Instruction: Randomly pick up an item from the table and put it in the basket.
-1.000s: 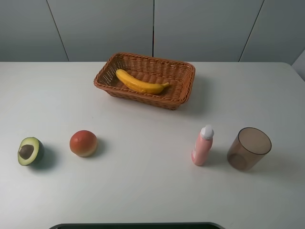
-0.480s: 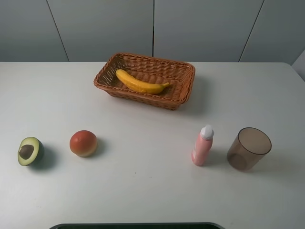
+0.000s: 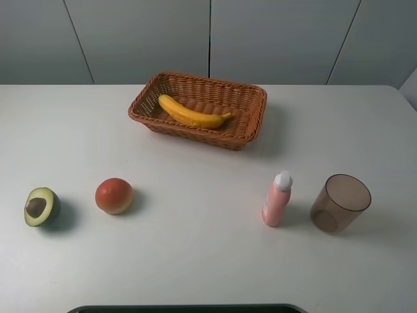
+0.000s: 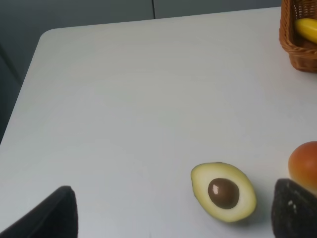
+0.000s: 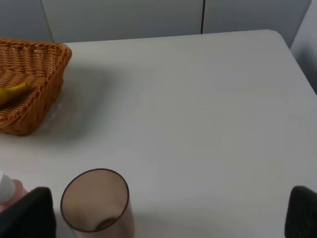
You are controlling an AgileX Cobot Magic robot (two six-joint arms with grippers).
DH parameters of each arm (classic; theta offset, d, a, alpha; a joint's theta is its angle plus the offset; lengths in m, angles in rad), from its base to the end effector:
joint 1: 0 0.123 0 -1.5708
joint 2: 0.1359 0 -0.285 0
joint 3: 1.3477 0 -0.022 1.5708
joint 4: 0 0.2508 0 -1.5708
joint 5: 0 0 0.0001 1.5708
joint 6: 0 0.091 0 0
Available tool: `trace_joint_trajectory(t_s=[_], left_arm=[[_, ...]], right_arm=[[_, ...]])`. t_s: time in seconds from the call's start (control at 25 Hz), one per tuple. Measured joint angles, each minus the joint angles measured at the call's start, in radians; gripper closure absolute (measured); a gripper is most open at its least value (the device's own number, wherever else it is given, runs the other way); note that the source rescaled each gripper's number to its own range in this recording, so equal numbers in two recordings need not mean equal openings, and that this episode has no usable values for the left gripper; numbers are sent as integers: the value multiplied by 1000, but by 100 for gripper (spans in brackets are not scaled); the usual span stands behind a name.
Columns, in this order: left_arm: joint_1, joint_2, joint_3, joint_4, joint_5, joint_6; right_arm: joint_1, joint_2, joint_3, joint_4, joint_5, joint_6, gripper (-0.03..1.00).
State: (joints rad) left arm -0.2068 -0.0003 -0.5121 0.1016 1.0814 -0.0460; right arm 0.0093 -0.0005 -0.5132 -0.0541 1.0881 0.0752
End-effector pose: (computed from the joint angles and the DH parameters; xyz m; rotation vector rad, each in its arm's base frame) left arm -0.0056 0.0095 0.2793 0.1578 2.0425 -0.0358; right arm -0.0076 -0.0044 0.2788 0.0716 2.0556 -0.0125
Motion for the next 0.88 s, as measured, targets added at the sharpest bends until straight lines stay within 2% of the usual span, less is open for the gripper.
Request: trace_joint_trajectory(t_s=[0.88], left_arm=[[0, 0, 0, 0, 0, 0]], right_arm=[[0, 0, 0, -5, 0, 0, -3]])
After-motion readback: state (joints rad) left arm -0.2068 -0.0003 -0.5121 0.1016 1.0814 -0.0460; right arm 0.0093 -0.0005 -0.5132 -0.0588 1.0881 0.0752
